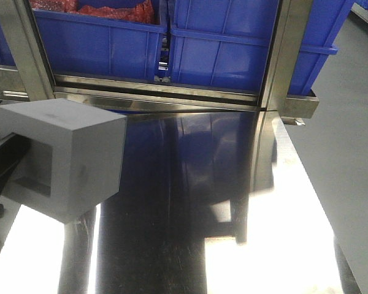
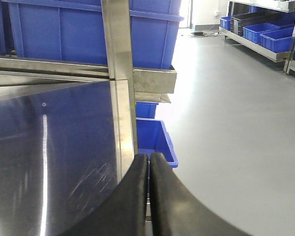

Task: Sort gray base to blue bin
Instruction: 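Hold the gray base raised in the left gripper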

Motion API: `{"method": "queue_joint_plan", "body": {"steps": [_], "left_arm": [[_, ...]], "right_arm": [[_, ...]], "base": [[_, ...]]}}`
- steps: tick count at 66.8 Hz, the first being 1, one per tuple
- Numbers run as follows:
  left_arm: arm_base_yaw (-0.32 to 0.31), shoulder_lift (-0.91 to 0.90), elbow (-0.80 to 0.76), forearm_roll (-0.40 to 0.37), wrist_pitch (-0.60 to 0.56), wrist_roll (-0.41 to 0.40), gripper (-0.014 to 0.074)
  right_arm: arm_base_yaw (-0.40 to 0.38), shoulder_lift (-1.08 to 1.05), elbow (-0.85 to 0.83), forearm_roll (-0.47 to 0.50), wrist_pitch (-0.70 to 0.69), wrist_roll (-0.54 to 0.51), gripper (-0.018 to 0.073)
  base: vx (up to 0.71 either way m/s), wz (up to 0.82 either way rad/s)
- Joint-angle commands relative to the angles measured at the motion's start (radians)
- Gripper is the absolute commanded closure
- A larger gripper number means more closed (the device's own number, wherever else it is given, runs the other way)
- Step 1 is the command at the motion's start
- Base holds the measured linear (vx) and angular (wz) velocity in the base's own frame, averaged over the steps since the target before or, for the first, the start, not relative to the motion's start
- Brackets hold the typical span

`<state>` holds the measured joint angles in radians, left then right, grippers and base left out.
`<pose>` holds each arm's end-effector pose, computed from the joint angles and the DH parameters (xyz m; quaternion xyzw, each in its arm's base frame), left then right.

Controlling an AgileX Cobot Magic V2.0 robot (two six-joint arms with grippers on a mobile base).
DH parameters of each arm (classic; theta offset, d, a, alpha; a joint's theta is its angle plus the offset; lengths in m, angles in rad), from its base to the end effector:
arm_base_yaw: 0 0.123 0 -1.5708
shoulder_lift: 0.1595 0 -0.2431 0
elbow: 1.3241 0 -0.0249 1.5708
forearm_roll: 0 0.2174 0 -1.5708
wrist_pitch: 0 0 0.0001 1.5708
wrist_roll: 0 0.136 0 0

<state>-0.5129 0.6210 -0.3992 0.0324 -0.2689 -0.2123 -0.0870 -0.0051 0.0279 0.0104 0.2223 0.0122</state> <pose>0.1570 -0.0897 0.3076 0.1119 0.6485 -0.2587 0.7071 0.1090 -0.0092 0.1777 0.0408 0.7596 -0.0201 0.6488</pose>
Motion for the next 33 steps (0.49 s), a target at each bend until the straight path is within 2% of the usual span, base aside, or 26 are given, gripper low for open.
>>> {"method": "queue_joint_plan", "body": {"steps": [1, 33], "left_arm": [[-0.004, -0.029, -0.012, -0.017, -0.115, -0.013, 0.0594], [-0.004, -0.029, -0.010, -0.017, -0.113, -0.013, 0.0594]], "right_arm": [[-0.004, 0.019, 0.002, -0.003, -0.072, -0.012, 0.0564], [-0.004, 0.019, 0.002, -0.003, -0.072, -0.012, 0.0564]], "base": [[0.00, 0.00], [0.00, 0.00]]}}
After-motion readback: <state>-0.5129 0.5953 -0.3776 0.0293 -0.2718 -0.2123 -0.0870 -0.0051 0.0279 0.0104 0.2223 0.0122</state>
